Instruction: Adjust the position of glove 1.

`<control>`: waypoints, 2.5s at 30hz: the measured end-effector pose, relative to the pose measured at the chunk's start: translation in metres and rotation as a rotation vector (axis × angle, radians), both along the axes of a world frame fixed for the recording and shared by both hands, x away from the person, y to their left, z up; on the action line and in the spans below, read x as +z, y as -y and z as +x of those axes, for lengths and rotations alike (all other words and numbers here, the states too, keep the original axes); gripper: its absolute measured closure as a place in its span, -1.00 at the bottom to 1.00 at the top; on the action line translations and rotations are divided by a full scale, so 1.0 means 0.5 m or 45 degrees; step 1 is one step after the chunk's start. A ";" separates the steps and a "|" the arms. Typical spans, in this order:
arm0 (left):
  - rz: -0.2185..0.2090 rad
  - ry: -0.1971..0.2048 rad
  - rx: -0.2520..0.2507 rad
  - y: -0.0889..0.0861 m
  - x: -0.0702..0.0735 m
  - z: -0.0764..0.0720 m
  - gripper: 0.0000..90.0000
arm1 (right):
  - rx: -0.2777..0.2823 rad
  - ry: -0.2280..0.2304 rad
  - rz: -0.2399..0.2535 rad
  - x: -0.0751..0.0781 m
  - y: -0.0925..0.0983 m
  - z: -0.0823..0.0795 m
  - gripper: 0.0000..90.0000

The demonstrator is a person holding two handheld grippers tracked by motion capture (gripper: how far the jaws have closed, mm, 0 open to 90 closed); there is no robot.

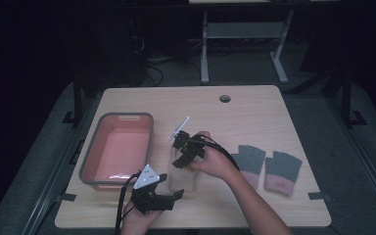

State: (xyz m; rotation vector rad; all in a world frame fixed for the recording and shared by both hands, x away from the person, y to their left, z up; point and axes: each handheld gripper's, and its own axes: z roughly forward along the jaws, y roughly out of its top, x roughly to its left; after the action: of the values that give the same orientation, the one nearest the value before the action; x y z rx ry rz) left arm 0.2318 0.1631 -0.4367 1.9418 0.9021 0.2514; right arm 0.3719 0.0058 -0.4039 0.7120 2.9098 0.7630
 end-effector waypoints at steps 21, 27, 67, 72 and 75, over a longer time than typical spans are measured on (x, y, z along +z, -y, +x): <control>-0.016 -0.037 -0.019 0.022 -0.002 0.005 -0.59 | 0.067 0.063 -0.194 -0.042 0.003 0.000 -0.15; -0.029 -0.064 -0.013 0.034 0.001 0.017 -0.59 | 0.018 0.042 -0.180 -0.042 0.038 0.000 -0.15; 0.095 -0.438 0.060 0.084 -0.027 0.143 -0.24 | -0.521 -0.284 0.343 -0.070 0.231 -0.077 -0.23; 0.091 -0.464 0.057 0.087 -0.031 0.146 -0.12 | -0.567 -0.336 0.369 -0.090 0.224 -0.078 -0.17; 0.082 -0.485 0.057 0.089 -0.034 0.148 -0.06 | -0.599 -0.347 0.381 -0.093 0.221 -0.078 -0.13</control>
State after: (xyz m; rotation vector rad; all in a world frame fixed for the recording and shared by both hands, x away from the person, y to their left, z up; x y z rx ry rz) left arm 0.3058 0.1188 -0.4540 2.0686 1.1959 -0.0694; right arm 0.3326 -0.1047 -0.4507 1.5683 2.6803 1.1155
